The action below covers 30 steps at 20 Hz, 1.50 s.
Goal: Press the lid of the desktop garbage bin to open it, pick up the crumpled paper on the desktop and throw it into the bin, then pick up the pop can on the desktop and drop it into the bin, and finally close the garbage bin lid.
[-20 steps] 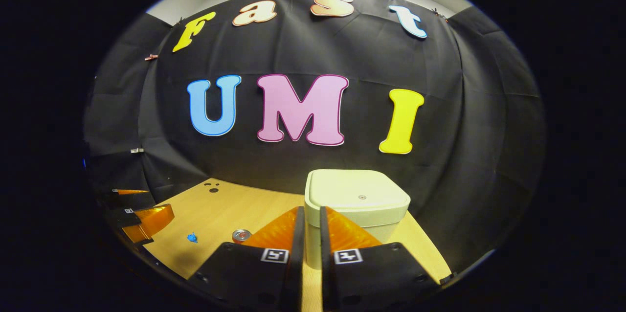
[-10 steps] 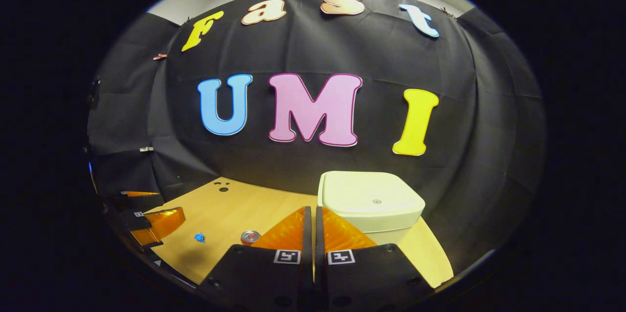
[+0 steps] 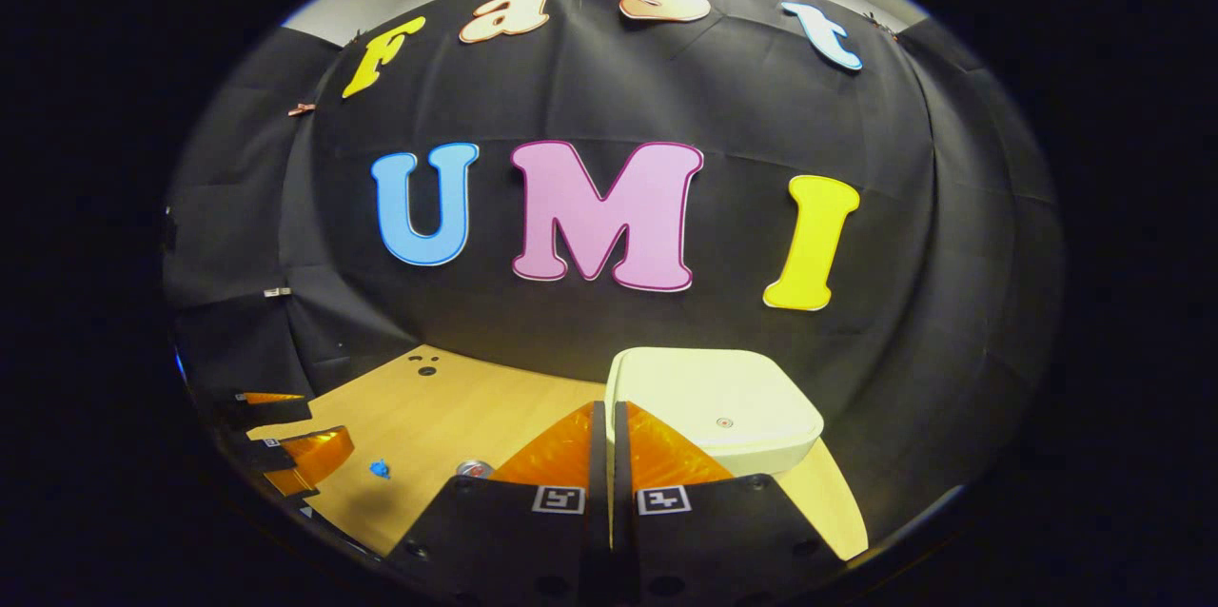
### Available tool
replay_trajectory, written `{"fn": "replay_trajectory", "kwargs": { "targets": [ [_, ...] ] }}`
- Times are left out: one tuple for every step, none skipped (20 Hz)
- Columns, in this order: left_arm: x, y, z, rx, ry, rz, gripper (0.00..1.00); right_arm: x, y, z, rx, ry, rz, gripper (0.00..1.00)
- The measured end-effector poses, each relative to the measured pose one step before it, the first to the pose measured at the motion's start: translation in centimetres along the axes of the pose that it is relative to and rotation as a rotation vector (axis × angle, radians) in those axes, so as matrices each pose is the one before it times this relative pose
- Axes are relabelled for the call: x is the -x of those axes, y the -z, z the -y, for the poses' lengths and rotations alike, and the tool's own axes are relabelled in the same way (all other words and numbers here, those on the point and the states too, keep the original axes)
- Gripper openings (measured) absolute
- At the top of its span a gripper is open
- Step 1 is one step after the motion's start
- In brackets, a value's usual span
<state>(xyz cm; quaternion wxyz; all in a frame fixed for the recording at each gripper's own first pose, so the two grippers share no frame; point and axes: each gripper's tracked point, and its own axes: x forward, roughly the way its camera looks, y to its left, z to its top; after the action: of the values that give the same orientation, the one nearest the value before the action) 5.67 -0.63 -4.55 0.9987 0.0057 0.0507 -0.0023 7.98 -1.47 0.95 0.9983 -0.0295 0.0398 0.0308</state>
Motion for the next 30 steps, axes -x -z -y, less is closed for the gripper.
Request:
{"fn": "replay_trajectory", "kwargs": {
  "targets": [
    [-0.168,-0.162,-0.104,-0.00153,-0.0011,0.00184,0.96,-0.417,-0.07,0.686,-0.00201,0.01511,-0.00309,0.05],
    [-0.113,-0.048,-0.077,-0.0013,-0.00135,0.0013,0.96,-0.509,-0.08,0.752,-0.00682,0.01468,-0.00529,0.06],
    [-0.192,-0.044,-0.14,-0.0012,-0.00373,-0.00116,0.96,-0.444,0.051,0.635,-0.01254,0.01389,-0.00823,0.05],
    [-0.147,0.147,-0.132,0.00008,-0.00491,-0.00143,0.95,-0.531,0.016,0.664,-0.01565,0.01132,-0.00844,0.06],
    [-0.163,-0.093,-0.216,0.00068,-0.00644,0.00028,0.96,-0.56,0.181,0.632,-0.01151,0.01424,-0.00895,0.06],
    [-0.199,0.056,-0.203,0.00132,-0.00414,-0.00086,0.95,-0.598,0.176,0.703,-0.00622,0.01575,-0.01441,0.05],
    [-0.248,0.007,-0.085,0.00133,-0.00242,-0.00356,0.96,-0.493,0.344,0.586,-0.00697,0.01185,-0.01423,0.05],
    [-0.154,0.243,-0.067,0.00073,-0.00328,-0.00371,0.95,-0.539,0.306,0.598,-0.00772,0.01194,-0.01519,0.06],
    [-0.21,0.151,-0.044,0.00046,-0.0026,-0.00382,0.95,-0.503,0.322,0.525,-0.00596,0.01248,-0.01275,0.07],
    [-0.18,0.124,-0.102,0.0003,-0.00183,-0.00452,0.96,-0.558,0.31,0.455,-0.0019,0.01093,-0.0109,0.05],
    [-0.17,0.044,-0.074,-0.00049,-0.00262,-0.00482,0.96,-0.416,0.234,0.431,-0.00203,0.00977,-0.00754,0.05],
    [-0.163,0.137,-0.14,-0.00045,-0.00201,-0.00419,0.96,-0.543,0.148,0.381,-0.00204,0.00729,-0.0061,0.06],
    [-0.194,-0.036,-0.083,-0.00011,-0.00156,-0.00341,0.96,-0.381,0.173,0.27,-0.00304,0.00787,-0.00824,0.05],
    [-0.226,0.171,-0.086,0.00017,-0.00208,-0.00287,0.96,-0.401,0.135,0.174,-0.00587,0.00227,-0.00673,0.05],
    [-0.156,0.028,-0.064,0.00074,-0.00175,-0.00409,0.96,-0.36,0.185,0.132,-0.00133,0.00505,-0.00624,0.05],
    [-0.13,0.156,-0.114,0.00034,-0.00279,-0.00491,0.96,-0.429,0.169,0.203,0.00344,0.0059,-0.00653,0.05],
    [-0.11,0.053,-0.03,0.00037,-0.00214,-0.00427,0.96,-0.232,0.218,0.181,0.00441,0.0058,-0.00683,0.05],
    [-0.077,0.134,-0.146,0.00034,-0.00298,-0.00201,0.96,-0.284,0.142,0.062,0.00131,0.0006,-0.00686,0.06],
    [-0.124,0.016,-0.058,0.00071,-0.00203,-0.00128,0.96,-0.142,0.232,-0.057,-0.0002,-0.00086,-0.00572,0.06],
    [-0.111,0.117,-0.062,0.0007,-0.00173,-0.00095,0.95,-0.238,0.283,0.051,0.00205,0.00181,-0.00834,0.06],
    [-0.123,0.059,-0.017,0.00004,-0.00182,-0.00138,0.96,-0.128,0.484,-0.079,0.00338,0.00094,-0.01175,0.05],
    [-0.018,0.045,-0.113,-0.00012,-0.00272,-0.00107,0.96,-0.169,0.56,0.0,0.00436,0.00147,-0.01812,0.05],
    [-0.076,0.009,-0.117,0.00008,-0.00337,-0.00079,0.96,0.089,0.108,-0.037,-0.00125,0.00161,0.00208,0.06],
    [-0.075,0.103,-0.117,0.00064,-0.00576,-0.00517,0.96,0.039,-0.248,0.107,-0.00153,0.00446,-0.0005,0.06],
    [-0.029,-0.001,-0.176,0.00215,-0.00591,-0.0028,0.95,0.028,0.299,-0.09,0.00024,0.00141,-0.01129,0.05],
    [0.075,0.107,-0.115,0.00335,-0.00114,-0.00039,0.95,-0.017,-0.149,-0.078,0.00106,0.00258,0.00458,0.06],
    [-0.094,0.042,-0.032,0.00307,-0.00167,-0.00255,0.95,-0.027,0.466,0.009,0.0109,-0.00112,-0.00744,0.05],
    [-0.047,0.252,-0.11,0.00268,-0.00227,-0.00505,0.96,-0.117,-0.091,-0.019,0.01656,0.00139,0.00468,0.06],
    [-0.101,0.166,-0.054,0.00403,-0.003,-0.00539,0.96,-0.102,0.289,-0.075,0.03048,-0.00262,-0.01218,0.06],
    [-0.019,0.153,-0.093,0.00476,-0.00378,-0.00299,0.96,0.194,-0.156,0.124,0.02213,0.00278,0.00648,0.06]
  ]
}}
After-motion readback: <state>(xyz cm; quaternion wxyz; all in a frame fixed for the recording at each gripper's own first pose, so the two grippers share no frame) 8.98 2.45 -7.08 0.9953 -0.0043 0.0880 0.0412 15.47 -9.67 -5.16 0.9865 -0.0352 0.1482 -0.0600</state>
